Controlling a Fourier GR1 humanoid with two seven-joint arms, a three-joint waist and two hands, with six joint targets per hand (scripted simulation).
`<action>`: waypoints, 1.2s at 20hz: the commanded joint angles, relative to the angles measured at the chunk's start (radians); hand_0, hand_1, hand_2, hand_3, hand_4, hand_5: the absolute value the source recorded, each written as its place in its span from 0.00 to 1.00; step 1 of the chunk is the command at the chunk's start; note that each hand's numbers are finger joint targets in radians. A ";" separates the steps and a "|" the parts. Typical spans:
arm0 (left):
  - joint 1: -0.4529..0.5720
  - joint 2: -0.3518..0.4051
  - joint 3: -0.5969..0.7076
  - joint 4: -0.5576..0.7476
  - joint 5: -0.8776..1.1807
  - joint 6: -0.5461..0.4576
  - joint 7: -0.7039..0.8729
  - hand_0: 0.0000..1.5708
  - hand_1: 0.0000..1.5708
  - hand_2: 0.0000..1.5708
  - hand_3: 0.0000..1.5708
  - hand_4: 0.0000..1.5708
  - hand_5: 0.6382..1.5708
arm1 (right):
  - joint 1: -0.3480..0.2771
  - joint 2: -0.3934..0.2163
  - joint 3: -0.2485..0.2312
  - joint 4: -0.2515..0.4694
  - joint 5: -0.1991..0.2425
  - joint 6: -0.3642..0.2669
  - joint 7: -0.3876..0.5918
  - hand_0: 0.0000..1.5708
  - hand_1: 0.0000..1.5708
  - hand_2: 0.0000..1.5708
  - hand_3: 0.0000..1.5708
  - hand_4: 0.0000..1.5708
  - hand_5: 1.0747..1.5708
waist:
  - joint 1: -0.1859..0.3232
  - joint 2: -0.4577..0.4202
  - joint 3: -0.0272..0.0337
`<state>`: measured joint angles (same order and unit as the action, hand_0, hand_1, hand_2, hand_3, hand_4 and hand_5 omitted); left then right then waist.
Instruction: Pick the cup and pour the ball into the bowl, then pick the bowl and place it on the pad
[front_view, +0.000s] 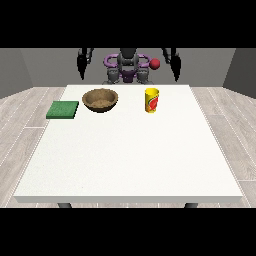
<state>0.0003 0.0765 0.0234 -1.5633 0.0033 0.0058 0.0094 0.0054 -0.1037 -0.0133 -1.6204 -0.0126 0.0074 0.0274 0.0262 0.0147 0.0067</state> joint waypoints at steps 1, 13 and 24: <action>-0.003 0.021 0.007 -0.057 0.006 -0.003 0.037 0.00 0.00 0.00 0.00 0.42 0.99 | -0.006 -0.021 -0.006 -0.058 -0.003 0.002 0.036 0.00 0.00 0.00 0.00 0.56 0.92 | 0.001 -0.149 -0.0051; -0.012 -0.064 -0.087 -0.322 0.098 0.135 0.527 0.00 0.00 0.00 0.00 0.39 0.99 | 0.092 0.025 -0.004 -0.299 -0.128 -0.066 0.467 0.00 0.00 0.00 0.00 0.55 0.92 | -0.062 -0.444 -0.0064; -0.193 -0.076 -0.122 -0.210 -0.028 0.190 0.142 0.00 0.00 0.00 0.00 0.37 0.97 | -0.083 0.018 -0.061 -0.302 -0.127 -0.034 0.229 0.00 0.00 0.00 0.00 0.46 0.96 | -0.086 0.039 -0.0067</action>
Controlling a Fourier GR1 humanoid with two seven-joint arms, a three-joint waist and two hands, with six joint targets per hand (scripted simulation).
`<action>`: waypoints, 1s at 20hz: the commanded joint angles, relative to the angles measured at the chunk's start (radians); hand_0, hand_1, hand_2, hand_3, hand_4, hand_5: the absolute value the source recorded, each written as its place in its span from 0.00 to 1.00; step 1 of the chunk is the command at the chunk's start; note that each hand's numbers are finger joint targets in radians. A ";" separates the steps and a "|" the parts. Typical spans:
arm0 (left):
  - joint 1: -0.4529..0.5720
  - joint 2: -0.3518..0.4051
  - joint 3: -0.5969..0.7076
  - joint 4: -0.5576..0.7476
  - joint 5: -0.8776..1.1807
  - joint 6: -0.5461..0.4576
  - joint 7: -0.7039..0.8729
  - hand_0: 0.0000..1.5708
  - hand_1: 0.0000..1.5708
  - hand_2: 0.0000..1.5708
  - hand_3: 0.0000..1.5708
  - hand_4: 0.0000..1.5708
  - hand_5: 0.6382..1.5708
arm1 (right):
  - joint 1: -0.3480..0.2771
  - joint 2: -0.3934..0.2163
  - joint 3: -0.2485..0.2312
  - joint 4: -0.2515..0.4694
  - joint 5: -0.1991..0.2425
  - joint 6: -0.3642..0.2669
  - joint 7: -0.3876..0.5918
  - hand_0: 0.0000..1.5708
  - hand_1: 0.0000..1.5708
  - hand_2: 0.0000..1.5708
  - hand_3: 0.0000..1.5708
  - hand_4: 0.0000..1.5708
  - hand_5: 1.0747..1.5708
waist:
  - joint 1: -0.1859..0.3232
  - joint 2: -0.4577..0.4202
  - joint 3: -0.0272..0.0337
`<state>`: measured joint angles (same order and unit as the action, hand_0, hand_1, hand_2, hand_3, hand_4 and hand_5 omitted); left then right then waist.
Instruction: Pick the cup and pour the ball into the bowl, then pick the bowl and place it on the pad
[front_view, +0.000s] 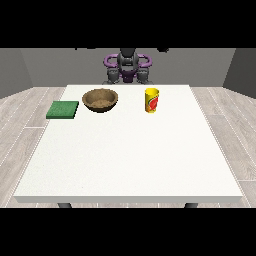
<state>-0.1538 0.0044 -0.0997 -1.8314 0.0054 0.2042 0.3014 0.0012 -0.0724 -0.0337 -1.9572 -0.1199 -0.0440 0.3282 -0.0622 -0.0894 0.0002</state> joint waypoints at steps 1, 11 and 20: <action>-0.049 0.006 0.036 0.084 -0.025 -0.008 -0.182 0.00 0.00 0.00 0.00 0.37 0.96 | -0.033 0.017 -0.008 0.049 -0.001 0.025 -0.145 0.00 0.00 0.00 0.14 0.46 0.96 | -0.015 0.172 -0.0001; -0.101 0.079 0.152 0.366 0.014 -0.106 -0.517 0.00 0.00 0.00 0.00 0.23 0.91 | -0.129 -0.077 -0.156 0.178 -0.125 0.153 -0.311 0.00 0.00 0.00 0.00 0.43 0.96 | -0.046 0.354 -0.0002; -0.112 0.055 0.176 0.684 -0.002 -0.118 -0.667 0.00 0.00 0.00 0.00 0.07 0.86 | -0.078 -0.124 -0.214 0.304 -0.154 0.214 -0.315 0.00 0.00 0.00 0.00 0.42 0.98 | -0.040 0.228 -0.0002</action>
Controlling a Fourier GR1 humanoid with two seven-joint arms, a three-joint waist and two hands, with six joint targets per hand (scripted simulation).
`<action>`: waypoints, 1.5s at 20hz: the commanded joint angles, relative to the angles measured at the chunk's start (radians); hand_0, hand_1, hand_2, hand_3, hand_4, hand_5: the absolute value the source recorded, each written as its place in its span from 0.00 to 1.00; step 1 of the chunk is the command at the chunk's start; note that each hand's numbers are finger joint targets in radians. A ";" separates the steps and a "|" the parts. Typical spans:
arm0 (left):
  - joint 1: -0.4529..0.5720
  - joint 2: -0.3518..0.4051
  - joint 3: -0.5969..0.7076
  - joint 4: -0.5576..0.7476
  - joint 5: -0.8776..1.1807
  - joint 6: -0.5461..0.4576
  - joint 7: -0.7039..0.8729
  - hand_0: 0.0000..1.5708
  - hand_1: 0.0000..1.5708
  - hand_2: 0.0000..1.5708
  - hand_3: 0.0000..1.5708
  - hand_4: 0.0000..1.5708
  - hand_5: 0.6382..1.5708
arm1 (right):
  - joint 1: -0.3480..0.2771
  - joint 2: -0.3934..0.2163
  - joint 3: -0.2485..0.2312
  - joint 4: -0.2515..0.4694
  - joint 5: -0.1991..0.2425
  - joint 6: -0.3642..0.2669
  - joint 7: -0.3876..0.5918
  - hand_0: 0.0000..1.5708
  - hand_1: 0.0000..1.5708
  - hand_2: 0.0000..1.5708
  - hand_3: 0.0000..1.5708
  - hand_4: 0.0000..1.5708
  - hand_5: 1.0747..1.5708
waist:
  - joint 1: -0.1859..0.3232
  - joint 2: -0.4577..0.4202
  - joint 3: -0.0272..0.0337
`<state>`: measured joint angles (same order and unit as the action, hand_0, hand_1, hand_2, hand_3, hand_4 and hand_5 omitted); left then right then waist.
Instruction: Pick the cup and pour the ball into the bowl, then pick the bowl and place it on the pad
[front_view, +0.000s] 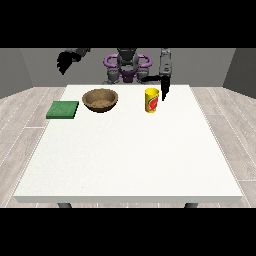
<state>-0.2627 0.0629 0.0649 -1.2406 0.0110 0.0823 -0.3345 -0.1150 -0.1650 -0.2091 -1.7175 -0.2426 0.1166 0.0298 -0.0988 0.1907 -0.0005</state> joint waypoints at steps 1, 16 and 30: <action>-0.033 -0.008 0.018 0.147 0.007 -0.027 -0.101 0.00 0.00 0.00 0.00 0.09 0.85 | 0.023 0.005 -0.013 0.094 0.000 0.046 -0.099 0.00 0.00 0.00 0.00 0.43 0.98 | 0.000 -0.005 0.0004; -0.219 0.051 0.145 0.564 -0.055 0.166 -0.389 0.78 0.78 1.00 1.00 0.85 0.90 | -0.090 -0.102 -0.079 0.014 -0.127 0.103 0.025 0.00 0.00 0.00 0.09 0.41 1.00 | -0.132 0.103 -0.0008; -0.346 -0.003 -0.123 0.563 -0.389 0.468 -0.010 0.83 0.83 1.00 1.00 0.89 0.91 | -0.060 -0.186 -0.168 0.293 -0.149 0.167 0.034 0.00 0.00 0.00 0.18 0.41 0.99 | -0.034 -0.163 0.0042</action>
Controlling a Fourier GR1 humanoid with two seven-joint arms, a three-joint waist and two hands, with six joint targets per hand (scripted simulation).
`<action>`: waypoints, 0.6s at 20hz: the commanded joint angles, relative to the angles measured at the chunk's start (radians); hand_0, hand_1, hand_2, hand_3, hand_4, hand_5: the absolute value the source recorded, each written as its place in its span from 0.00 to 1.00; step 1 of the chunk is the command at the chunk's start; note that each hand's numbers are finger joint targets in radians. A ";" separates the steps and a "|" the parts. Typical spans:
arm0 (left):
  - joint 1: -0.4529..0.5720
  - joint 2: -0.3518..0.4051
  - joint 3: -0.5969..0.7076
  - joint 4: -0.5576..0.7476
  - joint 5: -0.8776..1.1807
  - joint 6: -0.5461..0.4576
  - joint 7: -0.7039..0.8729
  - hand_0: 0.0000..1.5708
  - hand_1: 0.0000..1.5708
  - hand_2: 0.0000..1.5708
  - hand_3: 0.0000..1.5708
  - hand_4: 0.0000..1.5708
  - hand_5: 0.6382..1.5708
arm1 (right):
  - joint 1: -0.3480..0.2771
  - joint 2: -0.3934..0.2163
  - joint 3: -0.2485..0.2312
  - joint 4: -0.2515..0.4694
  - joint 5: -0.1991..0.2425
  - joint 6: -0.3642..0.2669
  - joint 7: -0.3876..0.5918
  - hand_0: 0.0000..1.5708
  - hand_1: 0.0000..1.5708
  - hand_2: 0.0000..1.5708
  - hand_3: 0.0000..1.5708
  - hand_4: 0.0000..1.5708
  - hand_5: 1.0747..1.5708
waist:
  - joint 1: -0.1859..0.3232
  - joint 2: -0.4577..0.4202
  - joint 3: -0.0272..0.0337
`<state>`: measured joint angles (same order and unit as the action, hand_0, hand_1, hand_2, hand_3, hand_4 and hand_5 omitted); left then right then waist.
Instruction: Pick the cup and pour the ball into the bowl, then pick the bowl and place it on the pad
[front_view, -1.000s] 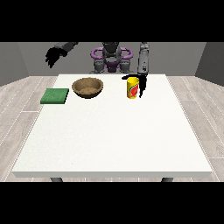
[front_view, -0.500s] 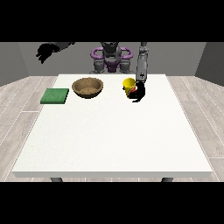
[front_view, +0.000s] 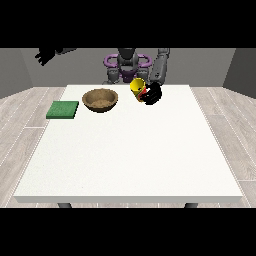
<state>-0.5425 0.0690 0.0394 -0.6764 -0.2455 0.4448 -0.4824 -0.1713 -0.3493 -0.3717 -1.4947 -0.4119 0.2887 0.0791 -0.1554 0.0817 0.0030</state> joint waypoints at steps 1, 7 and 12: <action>-0.095 0.026 -0.115 0.008 -0.177 0.127 0.168 0.84 0.84 1.00 1.00 0.89 0.93 | -0.028 -0.041 -0.030 0.085 -0.014 0.013 0.020 0.00 0.00 0.00 0.19 0.41 0.99 | 0.015 -0.065 0.0015; -0.174 0.034 -0.337 0.175 -0.539 0.280 0.442 0.86 0.86 1.00 1.00 0.92 0.97 | -0.024 0.001 0.014 0.117 0.009 0.018 0.008 0.00 0.00 0.00 0.07 0.43 0.98 | -0.017 -0.107 0.0037; -0.354 -0.028 -0.383 0.218 -0.661 0.195 0.708 0.86 0.86 1.00 1.00 0.92 0.97 | -0.043 -0.048 -0.031 0.225 -0.012 0.085 -0.047 0.00 0.00 0.00 0.00 0.44 0.98 | 0.013 -0.076 -0.0011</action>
<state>-0.7752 0.0622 -0.3013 -0.5022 -0.7996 0.6547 0.0533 -0.1865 -0.3823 -0.3905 -1.3165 -0.4103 0.3437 0.0562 -0.1411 -0.0229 0.0045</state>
